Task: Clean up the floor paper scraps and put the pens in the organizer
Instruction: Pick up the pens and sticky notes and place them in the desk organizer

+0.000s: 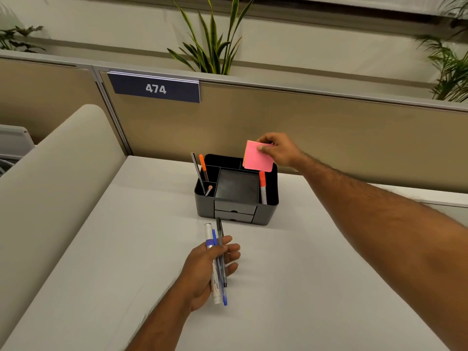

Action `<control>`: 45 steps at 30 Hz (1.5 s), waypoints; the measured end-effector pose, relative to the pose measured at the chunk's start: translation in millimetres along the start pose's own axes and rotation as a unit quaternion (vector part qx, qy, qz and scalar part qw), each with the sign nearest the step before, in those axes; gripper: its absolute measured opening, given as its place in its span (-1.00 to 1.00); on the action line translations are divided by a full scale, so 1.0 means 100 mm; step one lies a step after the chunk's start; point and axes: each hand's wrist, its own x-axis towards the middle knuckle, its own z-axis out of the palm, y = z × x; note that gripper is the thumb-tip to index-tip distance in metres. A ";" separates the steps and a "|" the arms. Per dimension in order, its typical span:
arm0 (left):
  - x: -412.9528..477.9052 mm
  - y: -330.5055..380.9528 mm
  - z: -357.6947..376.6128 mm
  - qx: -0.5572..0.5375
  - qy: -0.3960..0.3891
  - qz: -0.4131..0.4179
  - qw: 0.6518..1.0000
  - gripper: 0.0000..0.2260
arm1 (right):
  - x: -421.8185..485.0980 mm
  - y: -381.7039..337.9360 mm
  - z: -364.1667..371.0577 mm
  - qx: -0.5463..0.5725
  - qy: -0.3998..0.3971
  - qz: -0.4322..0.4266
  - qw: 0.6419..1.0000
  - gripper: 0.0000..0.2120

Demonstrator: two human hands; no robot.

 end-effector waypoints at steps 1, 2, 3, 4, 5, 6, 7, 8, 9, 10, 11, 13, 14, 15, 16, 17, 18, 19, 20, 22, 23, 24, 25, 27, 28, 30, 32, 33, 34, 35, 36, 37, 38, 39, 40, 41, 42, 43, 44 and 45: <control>0.00 0.00 0.00 -0.004 0.001 0.000 1.000 -0.78 | -0.02 0.03 0.01 -0.003 -0.005 0.003 1.000 -0.87; 0.01 0.01 0.00 -0.008 0.000 -0.001 1.000 -0.78 | -0.05 0.05 0.02 -0.003 -0.006 0.004 1.000 -0.88; 0.01 0.01 0.00 -0.011 -0.001 -0.001 1.000 -0.78 | -0.07 0.07 0.03 -0.005 -0.005 0.004 1.000 -0.89; 0.01 0.01 0.01 -0.012 -0.003 -0.001 1.000 -0.78 | -0.10 0.08 0.03 -0.010 -0.004 0.004 1.000 -0.89; 0.01 0.01 0.01 -0.012 -0.004 -0.002 1.000 -0.78 | -0.12 0.09 0.04 -0.021 -0.004 0.004 1.000 -0.88; 0.01 0.01 0.01 -0.011 -0.004 -0.003 1.000 -0.78 | -0.14 0.09 0.04 -0.038 -0.006 0.005 0.999 -0.87; 0.00 0.01 0.02 -0.009 -0.005 -0.003 1.000 -0.78 | -0.17 0.09 0.04 -0.057 -0.008 0.005 0.998 -0.84; -0.01 0.02 0.02 -0.008 -0.007 -0.003 1.000 -0.78 | -0.20 0.08 0.03 -0.074 -0.008 0.006 0.997 -0.80; -0.02 0.03 0.03 -0.007 -0.009 -0.002 1.000 -0.79 | -0.24 0.07 0.02 -0.086 0.000 0.007 0.996 -0.75; -0.03 0.04 0.04 -0.006 -0.012 0.000 1.000 -0.79 | -0.29 0.04 0.00 -0.091 0.018 0.007 0.996 -0.73; -0.04 0.06 0.04 -0.003 -0.015 0.002 1.000 -0.79 | -0.36 0.00 -0.02 -0.094 0.047 -0.001 0.994 -0.74; -0.06 0.08 0.05 0.000 -0.022 0.005 1.000 -0.79 | -0.52 -0.12 -0.03 -0.095 0.129 -0.036 0.986 -0.80; -0.07 0.09 0.05 -0.001 -0.027 0.006 1.000 -0.79 | -0.63 -0.21 0.00 -0.081 0.168 -0.054 0.981 -0.85; -0.09 0.10 0.06 0.000 -0.032 0.007 0.999 -0.79 | -0.76 -0.30 0.04 -0.052 0.191 -0.070 0.978 -0.92; -0.10 0.11 0.07 0.003 -0.037 0.008 0.999 -0.80 | -0.90 -0.39 0.10 -0.018 0.188 -0.083 0.978 -0.97; -0.11 0.11 0.08 0.009 -0.043 0.010 0.999 -0.81 | -1.05 -0.47 0.19 0.010 0.156 -0.091 0.984 -0.96; -0.13 0.12 0.09 0.018 -0.048 0.015 0.999 -0.81 | -1.19 -0.53 0.29 0.023 0.099 -0.089 0.991 -0.93; -0.15 0.12 0.10 0.029 -0.053 0.022 0.998 -0.80 | -1.33 -0.57 0.41 0.019 0.029 -0.075 0.997 -0.89; -0.18 0.12 0.11 0.042 -0.057 0.030 0.997 -0.80 | -1.45 -0.61 0.54 0.006 -0.039 -0.049 0.998 -0.83; -0.22 0.13 0.13 0.070 -0.061 0.047 0.995 -0.80 | -1.65 -0.66 0.76 0.011 -0.129 0.016 0.991 -0.72; -0.24 0.12 0.15 0.081 -0.057 0.053 0.994 -0.80 | -1.71 -0.67 0.84 0.034 -0.142 0.038 0.989 -0.70; -0.26 0.12 0.15 0.085 -0.050 0.056 0.994 -0.79 | -1.75 -0.69 0.89 0.060 -0.139 0.051 0.987 -0.70; -0.27 0.11 0.16 0.087 -0.043 0.060 0.994 -0.78 | -1.77 -0.71 0.92 0.085 -0.130 0.055 0.986 -0.72; -0.28 0.11 0.16 0.086 -0.042 0.067 0.993 -0.76 | -1.78 -0.74 0.90 0.121 -0.123 0.052 0.984 -0.77; -0.29 0.11 0.15 0.084 -0.046 0.068 0.993 -0.76 | -1.78 -0.75 0.88 0.129 -0.132 0.053 0.981 -0.79; -0.29 0.14 0.12 0.080 -0.055 0.069 0.993 -0.76 | -1.78 -0.76 0.84 0.136 -0.174 0.059 0.973 -0.84; -0.28 0.17 0.09 0.083 -0.060 0.068 0.992 -0.76 | -1.76 -0.75 0.81 0.140 -0.212 0.066 0.965 -0.88; -0.27 0.18 0.08 0.086 -0.062 0.067 0.992 -0.77 | -1.75 -0.74 0.79 0.144 -0.219 0.069 0.963 -0.91; -0.27 0.19 0.08 0.090 -0.063 0.065 0.992 -0.77 | -1.74 -0.72 0.79 0.149 -0.218 0.070 0.962 -0.92; -0.26 0.20 0.08 0.092 -0.065 0.063 0.992 -0.78 | -1.73 -0.71 0.79 0.156 -0.213 0.071 0.962 -0.92; -0.26 0.20 0.08 0.093 -0.068 0.063 0.991 -0.78 | -1.72 -0.70 0.80 0.166 -0.204 0.075 0.962 -0.89; -0.25 0.21 0.08 0.093 -0.070 0.063 0.991 -0.79 | -1.71 -0.68 0.81 0.176 -0.195 0.080 0.962 -0.85; -0.24 0.21 0.09 0.093 -0.071 0.064 0.991 -0.80 | -1.69 -0.67 0.82 0.183 -0.187 0.085 0.961 -0.82; -0.23 0.22 0.08 0.092 -0.072 0.063 0.991 -0.81 | -1.67 -0.66 0.81 0.188 -0.179 0.087 0.962 -0.82; -0.22 0.22 0.07 0.088 -0.076 0.063 0.991 -0.80 | -1.65 -0.65 0.80 0.196 -0.170 0.089 0.962 -0.84; -0.22 0.22 0.05 0.082 -0.080 0.062 0.991 -0.78 | -1.62 -0.64 0.77 0.209 -0.158 0.090 0.961 -0.87; -0.21 0.22 0.04 0.073 -0.082 0.060 0.992 -0.76 | -1.58 -0.64 0.74 0.226 -0.145 0.092 0.959 -0.90; -0.20 0.22 0.01 0.063 -0.081 0.057 0.993 -0.75 | -1.54 -0.64 0.69 0.239 -0.128 0.092 0.958 -0.91; -0.20 0.22 -0.01 0.051 -0.079 0.054 0.994 -0.74 | -1.47 -0.64 0.64 0.249 -0.108 0.094 0.958 -0.91; -0.20 0.21 -0.03 0.038 -0.077 0.050 0.995 -0.74 | -1.40 -0.64 0.58 0.255 -0.089 0.096 0.958 -0.90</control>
